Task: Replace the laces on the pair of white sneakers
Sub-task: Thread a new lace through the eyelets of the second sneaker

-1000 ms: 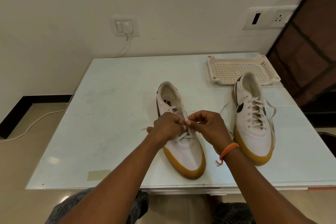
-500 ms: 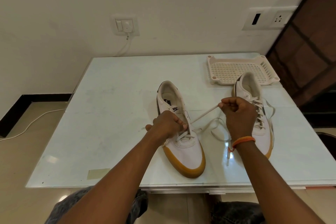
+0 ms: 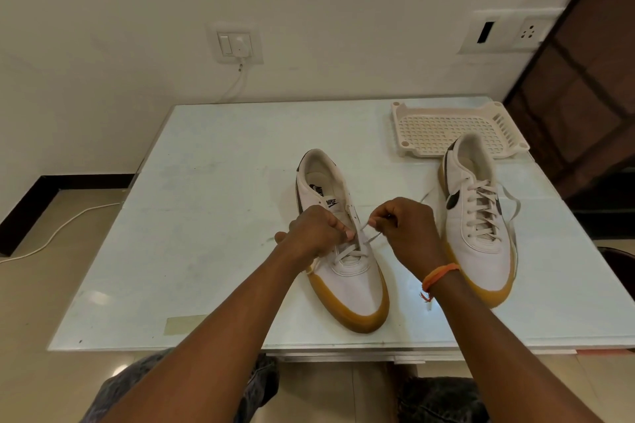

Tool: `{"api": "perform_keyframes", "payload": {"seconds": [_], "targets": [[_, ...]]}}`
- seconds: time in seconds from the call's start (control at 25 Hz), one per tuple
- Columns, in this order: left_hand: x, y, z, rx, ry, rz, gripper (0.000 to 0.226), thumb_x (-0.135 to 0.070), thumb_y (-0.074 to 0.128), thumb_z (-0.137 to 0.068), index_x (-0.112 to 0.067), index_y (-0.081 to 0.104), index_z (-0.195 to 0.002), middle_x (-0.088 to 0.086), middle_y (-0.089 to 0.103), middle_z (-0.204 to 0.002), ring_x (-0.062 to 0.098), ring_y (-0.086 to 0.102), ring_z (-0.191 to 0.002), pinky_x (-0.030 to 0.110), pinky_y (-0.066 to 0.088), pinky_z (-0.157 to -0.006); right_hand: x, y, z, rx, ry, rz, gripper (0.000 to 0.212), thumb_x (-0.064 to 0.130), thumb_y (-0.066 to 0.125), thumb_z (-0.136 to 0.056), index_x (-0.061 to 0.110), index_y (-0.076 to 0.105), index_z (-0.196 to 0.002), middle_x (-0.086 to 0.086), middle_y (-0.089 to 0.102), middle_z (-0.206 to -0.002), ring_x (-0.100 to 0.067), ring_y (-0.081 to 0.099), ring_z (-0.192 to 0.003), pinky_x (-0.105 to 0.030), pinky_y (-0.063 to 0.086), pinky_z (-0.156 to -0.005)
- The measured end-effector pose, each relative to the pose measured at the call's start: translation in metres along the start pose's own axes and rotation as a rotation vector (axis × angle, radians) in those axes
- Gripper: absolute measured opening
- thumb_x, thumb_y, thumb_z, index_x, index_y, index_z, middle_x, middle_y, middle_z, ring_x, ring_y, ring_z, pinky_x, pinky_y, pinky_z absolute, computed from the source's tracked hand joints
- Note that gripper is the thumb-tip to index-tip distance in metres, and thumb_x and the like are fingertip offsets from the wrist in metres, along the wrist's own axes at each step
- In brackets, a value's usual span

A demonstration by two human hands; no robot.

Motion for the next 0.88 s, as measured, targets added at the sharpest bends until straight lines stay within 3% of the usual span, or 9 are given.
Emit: {"api": "perform_keyframes", "payload": {"seconds": [0.12,0.2,0.24,0.32,0.4,0.48,0.68,0.76,0.88], "targets": [[0.002,0.0,-0.002,0.012,-0.006,-0.02,0.013,-0.037,0.081,-0.075,-0.04,0.076,-0.063,-0.012,0.074,-0.08,0.019,0.063,-0.099,0.048,0.046,-0.099,-0.021,-0.026,-0.004,-0.326,0.076,-0.051,0.013,0.003,0.069,-0.084,0.012,0.07,-0.075,0.001,0.066,-0.075,-0.015,0.062,-0.073,-0.003,0.036,-0.065],[0.003,0.001,-0.002,0.013,-0.004,-0.014,0.013,-0.036,0.08,-0.075,-0.039,0.076,-0.063,-0.012,0.074,-0.079,0.018,0.063,-0.099,0.048,0.046,-0.099,-0.029,-0.033,-0.003,-0.41,0.153,-0.127,0.013,0.004,0.068,-0.086,0.014,0.068,-0.078,-0.004,0.069,-0.081,-0.018,0.066,-0.077,-0.002,0.04,-0.069],[0.003,0.001,-0.002,0.012,0.001,-0.011,0.013,-0.034,0.08,-0.075,-0.037,0.076,-0.063,-0.011,0.074,-0.079,0.019,0.064,-0.1,0.048,0.046,-0.099,-0.028,-0.03,-0.003,-0.377,0.167,-0.194,0.011,0.004,0.068,-0.086,0.015,0.068,-0.084,-0.005,0.069,-0.087,-0.018,0.068,-0.078,-0.007,0.046,-0.074],[0.001,0.001,0.0,0.011,0.004,0.009,0.013,-0.029,0.079,-0.077,-0.032,0.076,-0.064,-0.009,0.074,-0.079,0.018,0.064,-0.099,0.047,0.047,-0.099,-0.017,-0.013,-0.001,-0.158,0.184,-0.405,0.023,0.006,0.07,-0.086,0.017,0.068,-0.106,-0.002,0.067,-0.101,-0.017,0.07,-0.078,-0.026,0.057,-0.076],[-0.003,-0.001,0.003,0.013,0.015,0.026,0.009,-0.023,0.077,-0.08,-0.025,0.078,-0.072,-0.004,0.075,-0.082,0.017,0.066,-0.096,0.044,0.049,-0.098,-0.005,0.002,0.001,0.082,0.099,-0.386,0.035,0.013,0.075,-0.083,0.02,0.067,-0.117,0.006,0.065,-0.105,-0.011,0.071,-0.081,-0.025,0.057,-0.078],[-0.007,-0.002,0.007,0.003,0.038,0.009,0.004,-0.019,0.075,-0.083,-0.019,0.078,-0.082,0.0,0.075,-0.086,0.016,0.066,-0.095,0.042,0.05,-0.097,0.001,0.009,0.003,0.168,-0.016,-0.241,0.03,0.02,0.08,-0.078,0.018,0.073,-0.107,0.008,0.068,-0.097,-0.008,0.069,-0.082,-0.019,0.056,-0.077],[-0.01,0.0,0.013,-0.038,-0.007,-0.12,0.01,-0.032,0.074,-0.084,-0.03,0.075,-0.075,-0.007,0.072,-0.089,0.019,0.058,-0.102,0.044,0.041,-0.092,0.0,0.007,0.0,0.043,-0.105,-0.086,0.006,0.009,0.08,-0.076,0.006,0.075,-0.075,-0.004,0.072,-0.08,-0.002,0.06,-0.067,-0.007,0.045,-0.065],[-0.011,-0.003,0.015,-0.069,-0.038,-0.235,0.014,-0.04,0.071,-0.084,-0.033,0.072,-0.072,-0.011,0.069,-0.094,0.02,0.052,-0.108,0.042,0.032,-0.087,-0.009,-0.004,-0.005,-0.121,-0.12,-0.098,0.009,0.004,0.078,-0.076,0.004,0.071,-0.071,-0.005,0.07,-0.075,0.0,0.059,-0.066,-0.007,0.044,-0.064],[-0.014,-0.006,0.018,-0.047,-0.023,-0.32,0.01,-0.039,0.068,-0.088,-0.034,0.072,-0.081,-0.011,0.066,-0.103,0.022,0.046,-0.114,0.04,0.025,-0.085,-0.025,-0.031,-0.007,-0.384,-0.009,-0.187,0.009,0.008,0.076,-0.08,0.004,0.07,-0.073,-0.006,0.07,-0.073,-0.013,0.066,-0.069,-0.014,0.048,-0.066]]}}
Point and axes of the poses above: each hand's wrist, its own z-axis away from the middle knuckle, its own y-axis out of the palm, x = y × z, the point moved 3 cm from there along -z, towards the middle knuckle
